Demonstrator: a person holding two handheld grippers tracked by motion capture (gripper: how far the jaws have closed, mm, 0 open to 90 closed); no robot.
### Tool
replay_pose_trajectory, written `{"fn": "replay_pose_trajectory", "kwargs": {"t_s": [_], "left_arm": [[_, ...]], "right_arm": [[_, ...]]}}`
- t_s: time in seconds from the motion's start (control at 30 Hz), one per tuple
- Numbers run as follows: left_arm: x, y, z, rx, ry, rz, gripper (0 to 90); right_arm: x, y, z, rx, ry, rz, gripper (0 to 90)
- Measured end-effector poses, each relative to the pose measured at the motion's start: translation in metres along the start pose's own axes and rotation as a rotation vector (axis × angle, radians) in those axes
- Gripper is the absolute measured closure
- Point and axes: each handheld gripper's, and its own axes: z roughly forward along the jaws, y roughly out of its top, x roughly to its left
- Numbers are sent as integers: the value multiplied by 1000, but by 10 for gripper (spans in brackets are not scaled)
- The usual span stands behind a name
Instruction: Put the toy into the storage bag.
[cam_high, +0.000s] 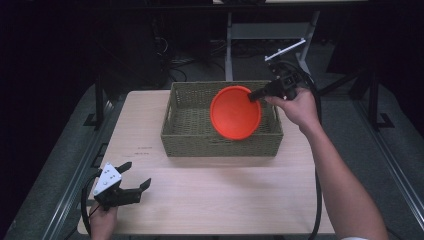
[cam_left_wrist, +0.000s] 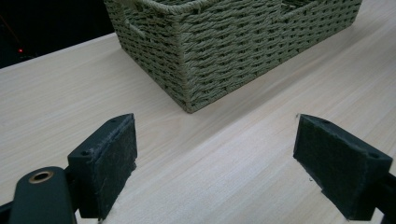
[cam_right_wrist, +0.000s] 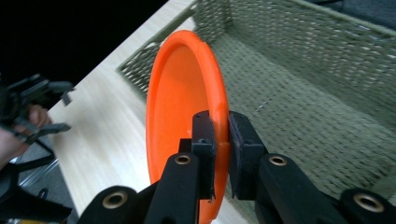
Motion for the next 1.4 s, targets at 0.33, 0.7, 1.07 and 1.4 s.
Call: {"fn": "replay_pose_trajectory", "kwargs": {"t_s": [0.33, 0.7, 1.07, 1.4], "left_arm": [[0, -1, -1, -5, -5, 2, 128], [-1, 0, 1, -7, -10, 14, 129], [-1, -1, -2, -5, -8, 14, 129], [-1, -1, -3, -2, -8, 18, 129]], "right_arm": [[-25, 18, 17, -8, -37, 70, 821], [-46, 22, 36, -23, -93, 143, 821], [-59, 17, 60, 9, -145, 187, 820], [-64, 13, 92, 58, -155, 219, 820]]}}
